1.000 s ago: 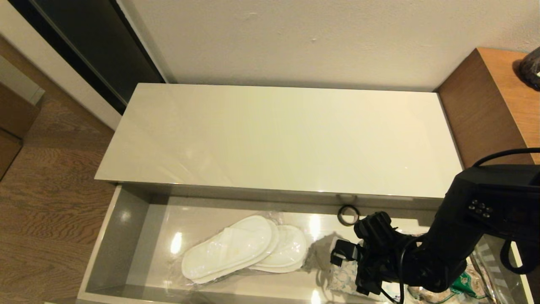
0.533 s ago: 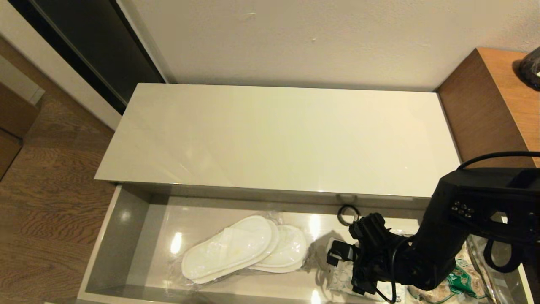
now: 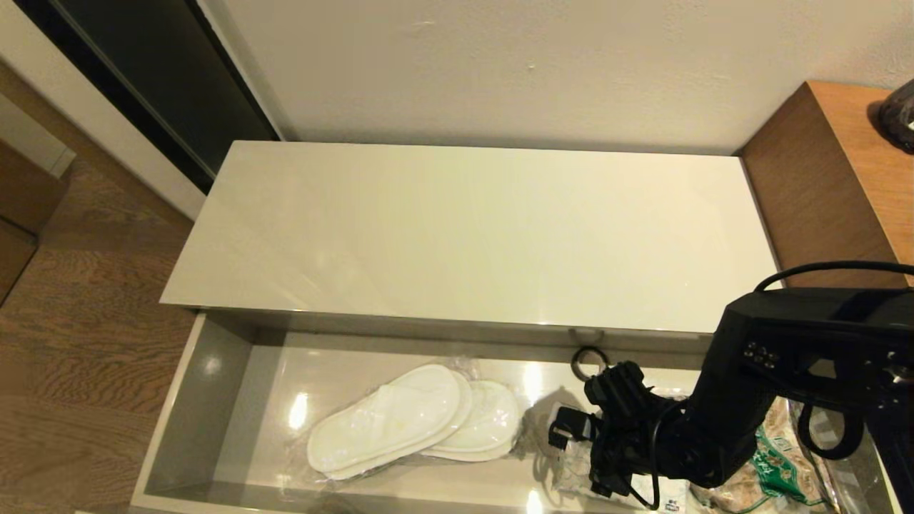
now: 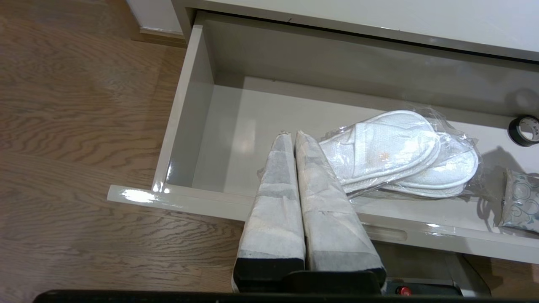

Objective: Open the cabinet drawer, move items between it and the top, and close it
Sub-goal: Take out the tissue from the drawer

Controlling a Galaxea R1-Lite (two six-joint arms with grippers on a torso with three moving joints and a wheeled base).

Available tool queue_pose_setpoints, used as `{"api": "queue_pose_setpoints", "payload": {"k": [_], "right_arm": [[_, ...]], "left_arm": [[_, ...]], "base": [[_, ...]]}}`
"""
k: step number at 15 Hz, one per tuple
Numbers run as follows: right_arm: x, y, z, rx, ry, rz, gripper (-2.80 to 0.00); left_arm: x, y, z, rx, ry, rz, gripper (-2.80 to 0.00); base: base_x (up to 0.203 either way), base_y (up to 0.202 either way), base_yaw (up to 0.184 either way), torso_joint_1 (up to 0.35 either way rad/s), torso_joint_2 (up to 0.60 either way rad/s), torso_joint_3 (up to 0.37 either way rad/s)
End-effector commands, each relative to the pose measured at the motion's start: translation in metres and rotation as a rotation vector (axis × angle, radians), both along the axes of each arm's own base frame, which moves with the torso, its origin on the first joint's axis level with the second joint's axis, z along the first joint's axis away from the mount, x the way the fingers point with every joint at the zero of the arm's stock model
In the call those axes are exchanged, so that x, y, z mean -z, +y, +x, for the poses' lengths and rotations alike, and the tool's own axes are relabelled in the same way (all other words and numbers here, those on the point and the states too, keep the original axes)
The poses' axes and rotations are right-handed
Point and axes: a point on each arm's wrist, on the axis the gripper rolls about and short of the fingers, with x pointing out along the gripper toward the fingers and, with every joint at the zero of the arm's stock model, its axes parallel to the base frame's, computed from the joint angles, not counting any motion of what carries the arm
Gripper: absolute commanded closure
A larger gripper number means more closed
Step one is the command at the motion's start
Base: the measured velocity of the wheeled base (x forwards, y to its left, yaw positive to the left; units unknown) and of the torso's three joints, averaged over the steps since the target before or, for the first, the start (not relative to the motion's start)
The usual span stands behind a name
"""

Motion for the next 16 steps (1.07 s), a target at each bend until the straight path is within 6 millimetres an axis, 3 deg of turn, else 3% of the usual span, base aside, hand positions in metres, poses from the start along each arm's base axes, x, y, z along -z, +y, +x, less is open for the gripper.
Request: {"api": "queue_pose_setpoints", "payload": {"k": [1, 16], "right_arm": [[0.005, 0.001, 0.001, -0.006, 0.005, -0.006, -2.80], [0.017, 0.008, 0.004, -0.018, 0.022, -0.012, -2.80]], "left_arm": [[0.000, 0.000, 0.000, -0.001, 0.001, -0.001, 0.00], [0.000, 0.000, 0.000, -0.001, 0.001, -0.001, 0.00]], "base": [[0.000, 0.000, 0.000, 0.000, 0.00, 0.000], [0.000, 0.000, 0.000, 0.000, 0.00, 0.000]]}}
